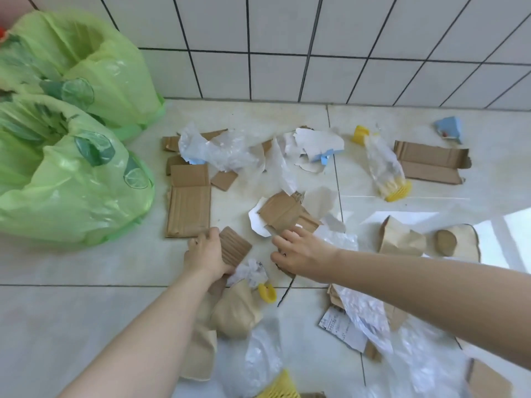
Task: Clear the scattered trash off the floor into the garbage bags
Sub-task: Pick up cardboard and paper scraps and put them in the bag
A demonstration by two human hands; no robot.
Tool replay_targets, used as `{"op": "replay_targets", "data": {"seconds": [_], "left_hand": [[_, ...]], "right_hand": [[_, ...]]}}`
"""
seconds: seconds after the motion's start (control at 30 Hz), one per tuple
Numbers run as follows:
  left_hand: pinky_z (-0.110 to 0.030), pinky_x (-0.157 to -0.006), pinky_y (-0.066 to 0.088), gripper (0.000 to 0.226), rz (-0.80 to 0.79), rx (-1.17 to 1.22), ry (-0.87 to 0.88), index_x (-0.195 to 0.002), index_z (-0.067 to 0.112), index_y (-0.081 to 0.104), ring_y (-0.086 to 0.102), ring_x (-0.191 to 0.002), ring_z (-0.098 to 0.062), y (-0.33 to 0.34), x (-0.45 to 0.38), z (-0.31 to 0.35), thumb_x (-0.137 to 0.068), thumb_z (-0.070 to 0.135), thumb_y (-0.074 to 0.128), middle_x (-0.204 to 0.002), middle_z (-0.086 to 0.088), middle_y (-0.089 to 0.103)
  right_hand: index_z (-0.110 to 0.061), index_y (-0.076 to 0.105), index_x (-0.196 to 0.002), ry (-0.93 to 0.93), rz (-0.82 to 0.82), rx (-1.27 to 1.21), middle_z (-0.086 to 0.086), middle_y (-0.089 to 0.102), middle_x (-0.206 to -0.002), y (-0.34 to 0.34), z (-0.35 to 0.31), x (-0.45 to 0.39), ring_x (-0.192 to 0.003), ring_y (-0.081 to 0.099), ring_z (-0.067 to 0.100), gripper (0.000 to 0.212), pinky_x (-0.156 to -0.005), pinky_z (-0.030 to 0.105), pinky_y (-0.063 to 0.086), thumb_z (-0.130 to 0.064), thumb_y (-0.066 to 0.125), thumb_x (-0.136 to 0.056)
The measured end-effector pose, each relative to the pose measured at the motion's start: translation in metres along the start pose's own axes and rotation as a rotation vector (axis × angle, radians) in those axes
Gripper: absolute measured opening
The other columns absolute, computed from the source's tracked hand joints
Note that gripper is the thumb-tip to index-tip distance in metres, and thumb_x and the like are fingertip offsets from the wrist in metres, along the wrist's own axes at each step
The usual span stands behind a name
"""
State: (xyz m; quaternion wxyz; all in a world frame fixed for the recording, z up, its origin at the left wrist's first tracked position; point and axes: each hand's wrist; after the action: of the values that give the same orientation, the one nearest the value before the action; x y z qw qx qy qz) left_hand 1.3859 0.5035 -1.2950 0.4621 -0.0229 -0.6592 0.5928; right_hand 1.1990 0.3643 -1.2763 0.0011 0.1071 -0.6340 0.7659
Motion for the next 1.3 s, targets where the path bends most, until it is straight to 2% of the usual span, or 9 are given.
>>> {"op": "replay_targets", "data": {"seconds": [0.13, 0.27, 0.37, 0.5, 0.6, 0.77, 0.97, 1.13, 1.3], "left_hand": [[-0.035, -0.072, 0.047, 0.052, 0.089, 0.025, 0.045, -0.125, 0.02, 0.041, 0.058, -0.102, -0.032, -0.014, 0.008, -0.005, -0.079, 0.023, 0.066, -0.108, -0.011, 0.063], [-0.031, -0.06, 0.047, 0.003, 0.127, 0.064, 0.11, -0.081, 0.017, 0.055, 0.06, -0.075, -0.029, -0.059, 0.015, -0.004, -0.083, 0.018, 0.053, -0.09, -0.009, 0.065], [-0.036, -0.06, 0.052, 0.005, 0.12, -0.073, 0.213, -0.078, 0.012, 0.055, 0.063, -0.073, -0.031, -0.106, 0.039, -0.001, -0.082, 0.012, 0.052, -0.093, -0.012, 0.064], [-0.029, -0.063, 0.044, 0.004, 0.185, -0.207, 0.36, -0.078, 0.012, 0.054, 0.062, -0.087, -0.031, -0.17, 0.081, -0.001, -0.081, 0.01, 0.052, -0.091, -0.011, 0.064], [-0.026, -0.063, 0.042, 0.008, 0.194, -0.097, 0.376, -0.076, 0.011, 0.056, 0.059, -0.08, -0.024, -0.199, 0.106, -0.011, -0.078, 0.013, 0.064, -0.082, -0.005, 0.063], [-0.024, -0.068, 0.045, 0.019, 0.196, 0.19, 0.275, -0.086, 0.011, 0.064, 0.061, -0.081, -0.022, -0.197, 0.115, -0.03, -0.073, 0.015, 0.077, -0.085, -0.003, 0.066], [-0.042, -0.077, 0.056, 0.012, 0.026, 0.657, 0.102, -0.079, 0.015, 0.067, 0.062, -0.076, -0.024, -0.157, 0.06, -0.042, -0.08, 0.004, 0.061, -0.085, -0.009, 0.067], [-0.034, -0.082, 0.053, 0.028, -0.029, 0.742, -0.086, -0.107, 0.004, 0.062, 0.063, -0.092, -0.027, -0.12, -0.009, -0.049, -0.079, 0.007, 0.067, -0.104, -0.011, 0.067], [-0.032, -0.067, 0.05, 0.027, -0.017, 0.601, -0.223, -0.101, 0.006, 0.067, 0.063, -0.08, -0.028, -0.088, -0.051, -0.064, -0.076, 0.016, 0.068, -0.096, -0.015, 0.069]], "right_hand": [[-0.015, 0.053, -0.084, 0.022, -0.023, 0.055, 0.005, 0.048, -0.078, -0.028, 0.008, 0.012, -0.061, 0.047, 0.024, 0.04, -0.076, 0.042, 0.051, 0.0, 0.07, -0.051], [-0.014, 0.058, -0.088, 0.042, -0.058, 0.129, 0.003, 0.053, -0.074, -0.066, 0.017, 0.015, -0.063, 0.052, 0.025, 0.039, -0.083, 0.049, 0.05, -0.002, 0.071, -0.053], [-0.014, 0.059, -0.094, 0.068, -0.122, 0.063, 0.003, 0.058, -0.076, -0.103, 0.016, 0.011, -0.065, 0.057, 0.025, 0.043, -0.072, 0.043, 0.055, -0.016, 0.08, -0.056], [-0.012, 0.045, -0.119, 0.17, -0.337, -0.229, 0.006, 0.055, -0.117, -0.156, 0.01, 0.005, -0.106, 0.056, 0.028, 0.054, -0.079, 0.037, 0.047, -0.044, 0.066, -0.082], [-0.015, 0.043, -0.119, 0.352, -0.367, -0.401, 0.004, 0.055, -0.116, -0.171, 0.011, 0.007, -0.101, 0.057, 0.027, 0.054, -0.07, 0.033, 0.04, -0.051, 0.061, -0.083], [-0.011, 0.039, -0.128, 0.547, -0.468, -0.493, 0.009, 0.046, -0.121, -0.163, 0.017, 0.005, -0.111, 0.052, 0.029, 0.063, -0.092, 0.04, 0.045, -0.051, 0.059, -0.083], [-0.006, 0.036, -0.14, 0.709, -0.572, -0.703, 0.01, 0.041, -0.126, -0.123, 0.031, -0.007, -0.115, 0.043, 0.026, 0.063, -0.093, 0.032, 0.039, -0.037, 0.056, -0.089], [-0.008, 0.032, -0.136, 0.852, -0.603, -0.832, 0.016, 0.036, -0.131, -0.07, 0.048, -0.022, -0.104, 0.041, 0.023, 0.064, -0.083, 0.03, 0.04, -0.041, 0.057, -0.087], [-0.021, 0.036, -0.132, 0.912, -0.614, -0.798, 0.012, 0.034, -0.127, -0.037, 0.049, -0.028, -0.112, 0.039, 0.033, 0.069, -0.095, 0.043, 0.042, -0.056, 0.059, -0.078]]}}
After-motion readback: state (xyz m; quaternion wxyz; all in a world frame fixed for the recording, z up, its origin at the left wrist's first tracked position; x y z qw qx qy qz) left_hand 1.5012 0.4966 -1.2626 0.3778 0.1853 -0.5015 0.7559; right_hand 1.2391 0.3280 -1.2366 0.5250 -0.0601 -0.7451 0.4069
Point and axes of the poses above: each hand's wrist, its own x-axis away from the middle knuckle, its own y-axis out of the palm, z = x × y
